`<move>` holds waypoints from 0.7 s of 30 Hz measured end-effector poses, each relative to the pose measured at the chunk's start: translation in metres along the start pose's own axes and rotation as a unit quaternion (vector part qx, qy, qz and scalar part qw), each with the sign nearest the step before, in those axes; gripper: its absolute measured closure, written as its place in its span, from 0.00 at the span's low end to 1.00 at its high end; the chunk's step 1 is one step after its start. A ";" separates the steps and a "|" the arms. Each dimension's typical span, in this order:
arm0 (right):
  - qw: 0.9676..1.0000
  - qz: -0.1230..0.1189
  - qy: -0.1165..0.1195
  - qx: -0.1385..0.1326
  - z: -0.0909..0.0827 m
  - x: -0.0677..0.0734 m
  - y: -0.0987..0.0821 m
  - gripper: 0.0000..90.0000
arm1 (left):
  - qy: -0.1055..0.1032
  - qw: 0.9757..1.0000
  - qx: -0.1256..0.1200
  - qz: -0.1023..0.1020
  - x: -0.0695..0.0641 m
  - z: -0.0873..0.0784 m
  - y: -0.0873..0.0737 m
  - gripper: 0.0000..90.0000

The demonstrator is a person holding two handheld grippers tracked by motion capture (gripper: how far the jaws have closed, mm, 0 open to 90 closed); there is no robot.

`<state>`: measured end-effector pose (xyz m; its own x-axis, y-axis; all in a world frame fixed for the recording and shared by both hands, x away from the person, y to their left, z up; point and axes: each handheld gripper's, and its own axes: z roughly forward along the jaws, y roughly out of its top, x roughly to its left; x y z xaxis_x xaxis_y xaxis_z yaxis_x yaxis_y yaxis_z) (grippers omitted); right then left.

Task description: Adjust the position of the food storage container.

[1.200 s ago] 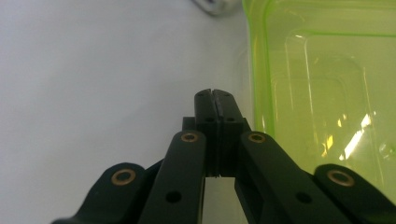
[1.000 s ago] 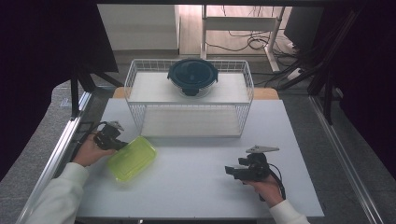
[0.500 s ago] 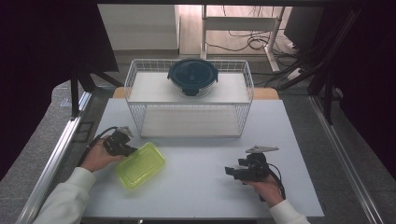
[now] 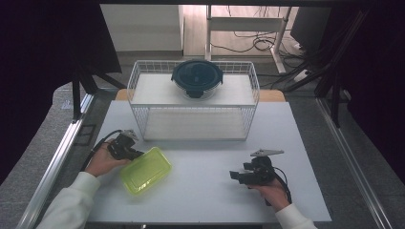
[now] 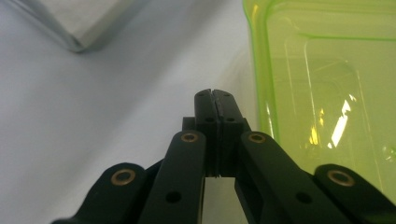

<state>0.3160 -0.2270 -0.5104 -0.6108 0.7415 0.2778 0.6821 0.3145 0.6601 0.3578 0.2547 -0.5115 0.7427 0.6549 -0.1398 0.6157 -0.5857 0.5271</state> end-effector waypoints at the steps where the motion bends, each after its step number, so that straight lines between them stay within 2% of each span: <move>1: 1.000 0.000 0.000 0.000 0.000 0.000 0.000 0.25 | 0.004 1.000 -0.009 -0.004 0.000 -0.005 -0.001 1.00; 4: 1.000 0.001 0.002 0.001 0.000 0.000 0.000 0.25 | 0.007 0.999 -0.033 -0.018 -0.002 -0.022 -0.005 1.00; 7: 1.000 0.000 0.003 0.002 0.000 0.001 0.000 0.25 | 0.005 0.998 -0.052 -0.024 -0.013 -0.038 -0.010 1.00; 10: 1.000 0.000 0.003 0.001 0.001 0.001 0.000 0.25 | -0.003 0.997 -0.068 -0.022 -0.031 -0.051 -0.014 1.00; 14: 1.000 -0.001 0.003 -0.001 0.001 0.001 0.000 0.25 | -0.037 0.996 -0.082 -0.013 -0.060 -0.058 -0.016 1.00; 16: 1.000 -0.001 0.003 -0.001 0.001 0.001 0.000 0.25 | -0.052 0.996 -0.078 -0.008 -0.075 -0.056 -0.017 1.00; 21: 1.000 -0.002 0.003 -0.001 0.001 0.002 0.000 0.25 | -0.058 0.997 -0.050 -0.001 -0.103 -0.045 -0.022 1.00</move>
<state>0.3151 -0.2255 -0.5108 -0.6155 0.7367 0.2800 0.6794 0.3159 0.6623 0.2560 0.2219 -0.4710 0.7705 0.5933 -0.2330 0.5918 -0.5302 0.6071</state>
